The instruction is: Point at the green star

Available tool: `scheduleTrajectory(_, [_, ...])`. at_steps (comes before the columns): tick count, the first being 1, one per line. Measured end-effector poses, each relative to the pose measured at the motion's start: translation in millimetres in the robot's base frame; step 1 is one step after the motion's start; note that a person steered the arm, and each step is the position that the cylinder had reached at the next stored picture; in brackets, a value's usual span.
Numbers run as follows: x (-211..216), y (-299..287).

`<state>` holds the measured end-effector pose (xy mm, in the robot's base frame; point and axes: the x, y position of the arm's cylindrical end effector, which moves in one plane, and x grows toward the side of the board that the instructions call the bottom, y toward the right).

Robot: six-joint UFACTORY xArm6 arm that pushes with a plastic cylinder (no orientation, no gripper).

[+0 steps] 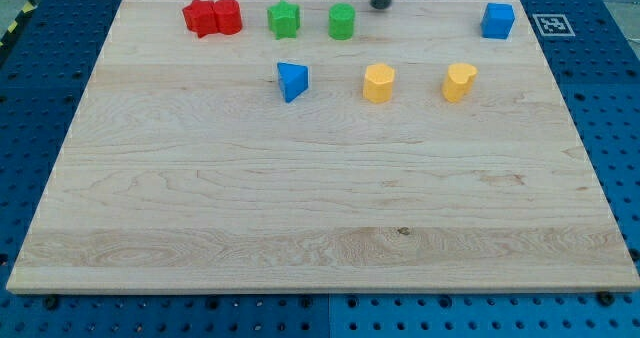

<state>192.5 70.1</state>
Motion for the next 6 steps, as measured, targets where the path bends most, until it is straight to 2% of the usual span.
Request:
scheduleTrajectory(1, [0.3, -69.3])
scheduleTrajectory(2, [3.5, -114.7])
scheduleTrajectory(3, [4.9, -128.7])
scheduleTrajectory(4, [7.4, -118.6])
scheduleTrajectory(6, [46.4, -81.5])
